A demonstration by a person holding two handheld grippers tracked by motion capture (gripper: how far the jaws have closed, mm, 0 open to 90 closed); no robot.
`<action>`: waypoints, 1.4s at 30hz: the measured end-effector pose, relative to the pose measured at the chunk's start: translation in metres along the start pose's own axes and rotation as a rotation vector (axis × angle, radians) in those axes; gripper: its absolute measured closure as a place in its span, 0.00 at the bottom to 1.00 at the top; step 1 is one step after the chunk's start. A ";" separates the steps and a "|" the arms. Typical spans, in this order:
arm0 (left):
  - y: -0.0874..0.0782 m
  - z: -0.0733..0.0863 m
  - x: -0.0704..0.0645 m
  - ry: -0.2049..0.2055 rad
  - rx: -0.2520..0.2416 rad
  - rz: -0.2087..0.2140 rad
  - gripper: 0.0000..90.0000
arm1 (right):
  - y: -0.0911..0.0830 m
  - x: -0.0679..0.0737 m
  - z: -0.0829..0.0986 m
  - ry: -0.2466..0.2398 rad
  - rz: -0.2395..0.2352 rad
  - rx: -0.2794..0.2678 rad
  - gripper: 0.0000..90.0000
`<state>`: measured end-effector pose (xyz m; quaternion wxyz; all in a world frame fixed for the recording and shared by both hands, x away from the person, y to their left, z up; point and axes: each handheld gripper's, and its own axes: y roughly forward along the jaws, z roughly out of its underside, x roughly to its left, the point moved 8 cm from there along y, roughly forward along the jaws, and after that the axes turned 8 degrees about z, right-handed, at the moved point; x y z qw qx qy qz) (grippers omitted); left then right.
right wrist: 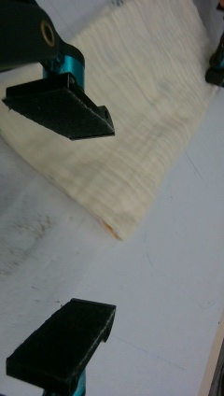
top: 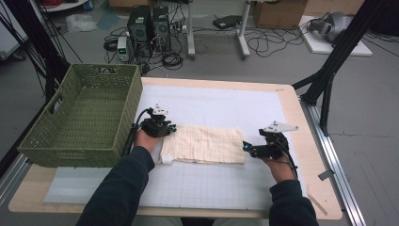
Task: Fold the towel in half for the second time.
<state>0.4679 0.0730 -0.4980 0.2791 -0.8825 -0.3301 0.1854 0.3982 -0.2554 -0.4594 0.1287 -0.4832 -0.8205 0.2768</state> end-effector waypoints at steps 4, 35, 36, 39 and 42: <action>-0.001 0.000 0.000 -0.023 -0.010 0.020 0.90 | 0.022 -0.010 -0.015 0.027 -0.014 0.028 0.17; -0.017 -0.012 0.001 -0.025 -0.150 0.024 0.96 | 0.077 -0.002 -0.027 -0.168 0.046 0.080 0.96; -0.018 -0.012 0.000 -0.028 -0.154 0.030 0.96 | 0.076 -0.002 -0.029 -0.172 0.052 0.073 0.96; -0.023 -0.016 -0.001 -0.026 -0.183 0.032 0.96 | 0.074 -0.001 -0.031 -0.176 0.052 0.051 0.96; -0.024 -0.016 -0.003 -0.016 -0.179 0.036 0.96 | 0.071 -0.001 -0.032 -0.186 0.057 0.040 0.96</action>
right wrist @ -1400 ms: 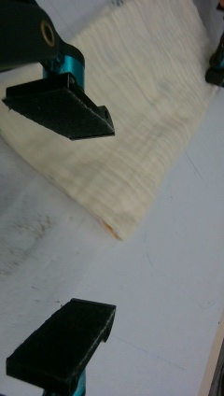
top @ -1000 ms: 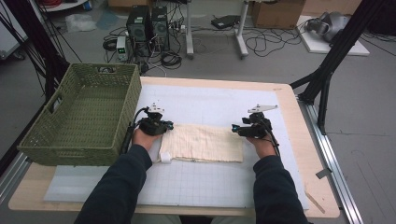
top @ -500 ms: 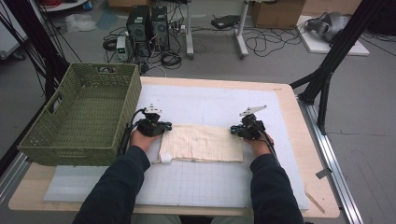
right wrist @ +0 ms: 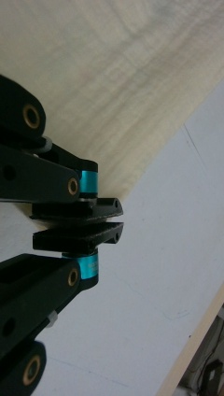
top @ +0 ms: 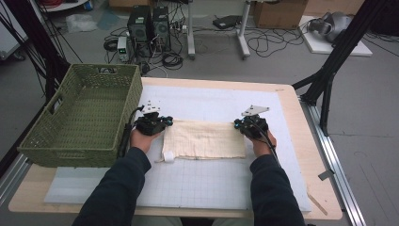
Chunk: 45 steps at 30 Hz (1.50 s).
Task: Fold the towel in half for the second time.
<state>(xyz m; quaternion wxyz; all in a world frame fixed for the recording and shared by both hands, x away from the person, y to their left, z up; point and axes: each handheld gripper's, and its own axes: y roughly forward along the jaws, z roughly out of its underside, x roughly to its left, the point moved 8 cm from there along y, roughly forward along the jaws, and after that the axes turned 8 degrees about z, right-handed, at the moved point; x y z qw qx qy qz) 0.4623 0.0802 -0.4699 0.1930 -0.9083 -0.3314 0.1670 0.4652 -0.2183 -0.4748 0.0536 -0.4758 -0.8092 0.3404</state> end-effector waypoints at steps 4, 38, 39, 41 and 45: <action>-0.004 -0.003 -0.003 0.009 -0.016 0.000 0.96 | -0.005 0.001 -0.001 0.001 0.003 -0.032 0.96; -0.039 0.015 -0.044 0.080 -0.090 0.068 0.94 | -0.062 0.031 0.017 -0.060 -0.096 -0.168 0.95; -0.040 0.016 -0.046 0.084 -0.091 0.070 0.94 | -0.064 0.032 0.019 -0.058 -0.102 -0.168 0.95; -0.042 0.020 -0.050 0.098 -0.068 0.076 0.94 | -0.067 0.035 0.024 -0.063 -0.110 -0.163 0.95; -0.043 0.029 -0.053 0.109 -0.054 0.071 0.93 | -0.070 0.040 0.032 -0.065 -0.119 -0.154 0.95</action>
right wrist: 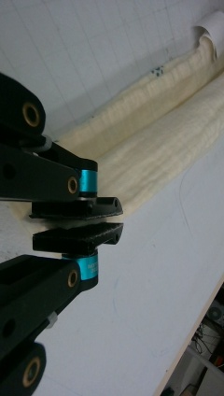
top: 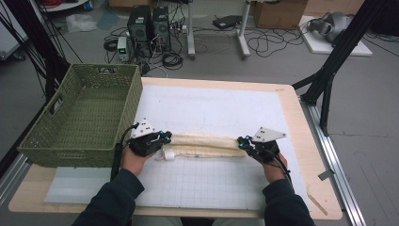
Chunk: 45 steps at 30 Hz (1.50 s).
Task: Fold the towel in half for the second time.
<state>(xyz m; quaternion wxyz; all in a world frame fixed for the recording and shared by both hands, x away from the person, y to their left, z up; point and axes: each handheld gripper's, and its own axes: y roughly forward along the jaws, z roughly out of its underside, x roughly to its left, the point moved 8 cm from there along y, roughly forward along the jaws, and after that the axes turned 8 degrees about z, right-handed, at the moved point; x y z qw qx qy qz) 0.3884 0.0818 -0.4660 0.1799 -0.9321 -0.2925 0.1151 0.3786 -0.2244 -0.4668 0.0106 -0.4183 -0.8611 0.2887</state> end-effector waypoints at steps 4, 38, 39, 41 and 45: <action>0.001 0.010 -0.003 -0.009 0.036 0.006 0.90 | 0.000 0.005 0.007 0.006 -0.001 0.003 0.94; 0.034 0.010 -0.008 -0.023 0.172 -0.011 0.72 | 0.025 0.029 -0.025 0.162 -0.023 0.042 0.65; 0.034 0.010 -0.008 -0.026 0.176 -0.008 0.72 | 0.029 0.033 -0.021 0.162 -0.038 0.059 0.67; 0.033 0.011 -0.008 -0.023 0.186 -0.003 0.75 | 0.034 0.039 -0.013 0.158 -0.055 0.096 0.71; 0.033 0.014 -0.010 -0.014 0.212 -0.007 0.82 | 0.035 0.038 0.000 0.160 -0.052 0.139 0.73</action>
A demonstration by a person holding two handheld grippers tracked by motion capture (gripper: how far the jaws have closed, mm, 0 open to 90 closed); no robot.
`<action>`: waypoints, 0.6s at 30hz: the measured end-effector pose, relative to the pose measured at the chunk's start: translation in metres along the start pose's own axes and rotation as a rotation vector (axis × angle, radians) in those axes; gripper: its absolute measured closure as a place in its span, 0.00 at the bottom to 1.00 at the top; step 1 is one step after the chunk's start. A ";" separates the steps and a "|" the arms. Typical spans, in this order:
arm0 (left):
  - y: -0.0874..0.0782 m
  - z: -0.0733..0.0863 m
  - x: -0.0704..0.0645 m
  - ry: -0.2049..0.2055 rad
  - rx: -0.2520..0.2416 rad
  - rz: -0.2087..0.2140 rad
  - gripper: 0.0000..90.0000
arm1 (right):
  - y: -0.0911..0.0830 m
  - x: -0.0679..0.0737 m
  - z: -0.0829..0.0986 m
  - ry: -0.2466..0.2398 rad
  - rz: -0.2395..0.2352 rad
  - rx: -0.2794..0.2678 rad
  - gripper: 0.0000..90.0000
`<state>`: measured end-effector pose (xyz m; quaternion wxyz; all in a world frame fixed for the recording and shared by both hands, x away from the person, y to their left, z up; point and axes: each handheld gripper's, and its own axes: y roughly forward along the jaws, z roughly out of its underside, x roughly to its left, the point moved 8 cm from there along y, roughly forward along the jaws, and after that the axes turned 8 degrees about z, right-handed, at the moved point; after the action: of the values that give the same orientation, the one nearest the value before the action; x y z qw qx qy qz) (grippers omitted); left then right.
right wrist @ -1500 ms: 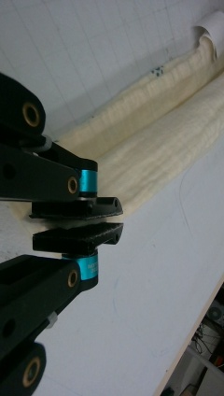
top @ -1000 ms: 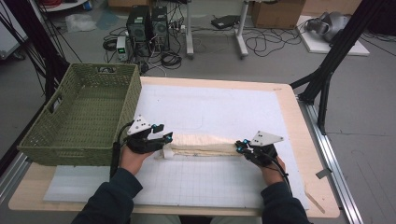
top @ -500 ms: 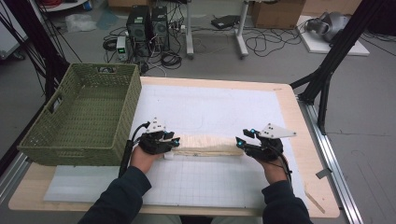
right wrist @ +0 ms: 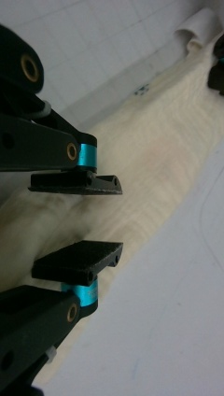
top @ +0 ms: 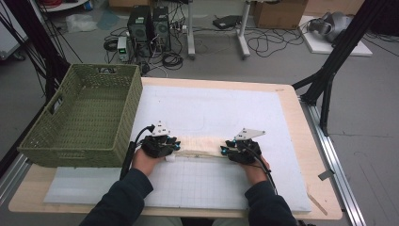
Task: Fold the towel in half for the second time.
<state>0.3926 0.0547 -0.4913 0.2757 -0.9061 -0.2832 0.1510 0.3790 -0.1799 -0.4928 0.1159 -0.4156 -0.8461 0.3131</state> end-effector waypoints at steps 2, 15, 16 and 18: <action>0.000 0.001 -0.001 0.007 0.008 -0.003 0.84 | -0.002 -0.005 0.005 -0.002 0.019 0.011 0.73; -0.009 0.012 0.004 -0.005 -0.006 -0.044 0.81 | -0.021 -0.024 0.021 -0.010 0.087 0.034 0.70; -0.009 0.012 0.004 -0.001 -0.004 -0.046 0.81 | -0.019 -0.024 0.022 -0.017 0.090 0.038 0.70; -0.009 0.012 0.003 0.012 0.002 -0.061 0.81 | -0.019 -0.024 0.022 -0.013 0.090 0.032 0.68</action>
<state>0.3861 0.0676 -0.4962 0.2828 -0.8976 -0.3089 0.1375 0.3717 -0.2170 -0.4967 0.1028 -0.4491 -0.8222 0.3342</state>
